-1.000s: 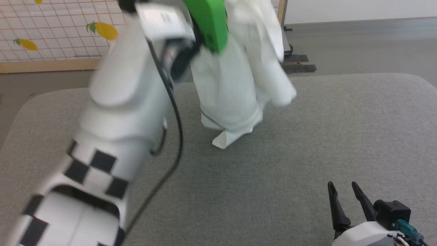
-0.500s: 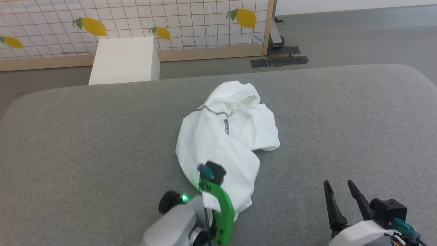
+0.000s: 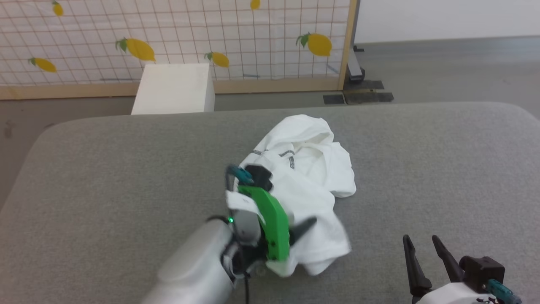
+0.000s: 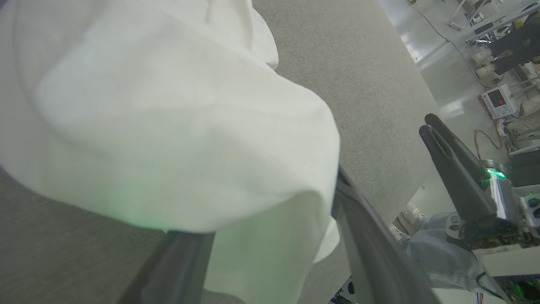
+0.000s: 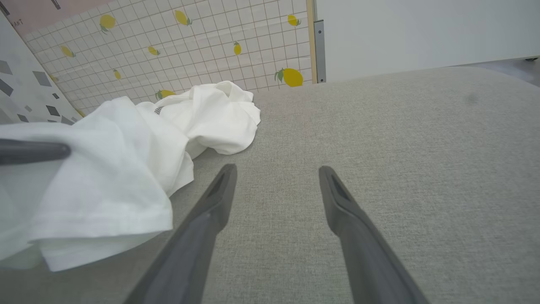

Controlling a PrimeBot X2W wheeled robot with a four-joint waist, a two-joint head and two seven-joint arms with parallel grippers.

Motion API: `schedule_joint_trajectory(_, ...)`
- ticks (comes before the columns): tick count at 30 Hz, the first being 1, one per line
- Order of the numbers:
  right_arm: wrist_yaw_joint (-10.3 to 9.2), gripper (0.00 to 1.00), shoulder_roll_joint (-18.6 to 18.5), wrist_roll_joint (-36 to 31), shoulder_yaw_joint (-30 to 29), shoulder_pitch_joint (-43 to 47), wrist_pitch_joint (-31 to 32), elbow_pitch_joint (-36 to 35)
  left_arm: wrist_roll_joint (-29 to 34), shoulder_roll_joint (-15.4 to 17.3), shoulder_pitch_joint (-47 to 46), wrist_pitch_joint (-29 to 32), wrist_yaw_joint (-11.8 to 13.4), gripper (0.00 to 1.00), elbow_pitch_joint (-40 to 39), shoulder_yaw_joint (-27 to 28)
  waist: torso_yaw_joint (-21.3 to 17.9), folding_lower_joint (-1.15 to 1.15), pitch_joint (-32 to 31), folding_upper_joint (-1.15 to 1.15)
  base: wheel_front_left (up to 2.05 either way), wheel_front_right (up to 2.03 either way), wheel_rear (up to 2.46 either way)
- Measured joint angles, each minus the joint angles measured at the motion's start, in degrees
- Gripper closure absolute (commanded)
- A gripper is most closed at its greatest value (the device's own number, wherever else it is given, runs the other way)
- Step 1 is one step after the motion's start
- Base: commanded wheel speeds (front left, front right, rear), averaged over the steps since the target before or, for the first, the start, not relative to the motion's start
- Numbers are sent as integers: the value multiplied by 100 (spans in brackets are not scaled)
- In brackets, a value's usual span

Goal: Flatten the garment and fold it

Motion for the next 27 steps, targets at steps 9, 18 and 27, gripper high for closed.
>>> schedule_joint_trajectory(9,0,0,-1,76,-87,138,-31,55,-269,903,-14,-821,708,0,-1929,1365,318,0,-344,0,0,0,0)
schedule_joint_trajectory(18,0,0,2,75,-111,148,-51,27,1007,1912,1178,-3209,1349,0,-2593,2195,473,0,-345,0,0,0,0)
schedule_joint_trajectory(27,0,0,0,70,-142,20,356,-93,1677,1934,2498,-4047,1588,0,-2689,2384,449,0,-153,0,0,0,0)
